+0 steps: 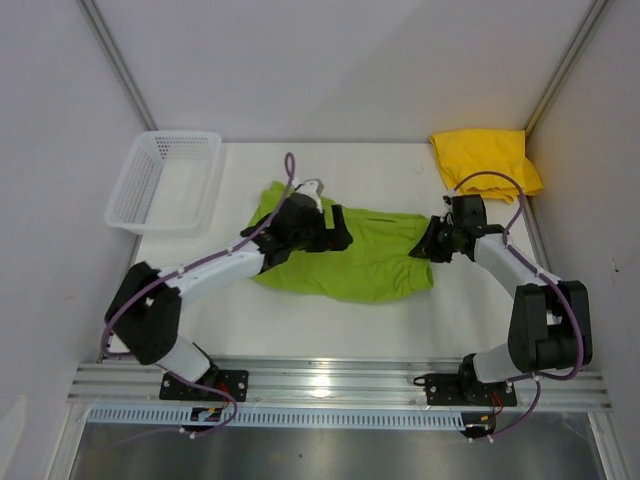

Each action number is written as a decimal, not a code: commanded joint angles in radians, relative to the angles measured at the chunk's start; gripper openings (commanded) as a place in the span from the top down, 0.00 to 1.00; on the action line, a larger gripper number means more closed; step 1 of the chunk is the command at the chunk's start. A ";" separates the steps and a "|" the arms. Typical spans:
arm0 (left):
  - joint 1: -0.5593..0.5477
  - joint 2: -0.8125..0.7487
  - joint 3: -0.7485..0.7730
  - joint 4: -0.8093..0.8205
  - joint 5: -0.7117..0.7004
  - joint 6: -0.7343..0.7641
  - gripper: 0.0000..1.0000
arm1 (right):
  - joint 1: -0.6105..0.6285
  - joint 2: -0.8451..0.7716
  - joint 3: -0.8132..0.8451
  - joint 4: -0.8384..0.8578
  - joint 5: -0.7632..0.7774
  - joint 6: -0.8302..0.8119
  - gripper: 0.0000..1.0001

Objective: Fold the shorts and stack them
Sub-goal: Fold the shorts

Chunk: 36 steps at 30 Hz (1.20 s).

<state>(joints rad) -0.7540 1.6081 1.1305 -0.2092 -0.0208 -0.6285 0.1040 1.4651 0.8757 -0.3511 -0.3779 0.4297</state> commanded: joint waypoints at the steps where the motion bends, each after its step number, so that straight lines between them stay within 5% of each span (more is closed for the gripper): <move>1: 0.051 -0.147 -0.190 0.262 0.047 -0.037 0.01 | 0.011 -0.040 0.077 -0.239 0.102 -0.071 1.00; 4: 0.068 -0.171 -0.307 0.471 0.085 -0.076 0.01 | 0.017 -0.040 0.133 -0.316 0.157 -0.111 1.00; 7: 0.068 -0.123 -0.302 0.511 0.091 -0.065 0.01 | 0.019 -0.023 0.207 -0.420 0.227 -0.155 1.00; 14: 0.070 -0.042 -0.291 0.400 -0.042 -0.042 0.01 | 0.083 0.043 0.451 -0.572 0.378 -0.146 1.00; 21: 0.070 -0.206 -0.403 0.323 -0.129 -0.073 0.01 | 0.154 0.236 0.758 -0.762 0.522 -0.183 1.00; 28: 0.119 -0.321 -0.397 0.064 -0.277 -0.053 0.01 | 0.212 0.348 0.934 -0.844 0.557 -0.190 1.00; 36: 0.246 -0.435 -0.529 0.073 -0.243 -0.051 0.01 | 0.269 0.449 1.106 -0.953 0.628 -0.181 1.00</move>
<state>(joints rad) -0.5472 1.1988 0.6147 -0.1226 -0.2558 -0.6815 0.3599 1.9003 1.9102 -1.2335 0.2012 0.2577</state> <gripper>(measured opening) 0.993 0.124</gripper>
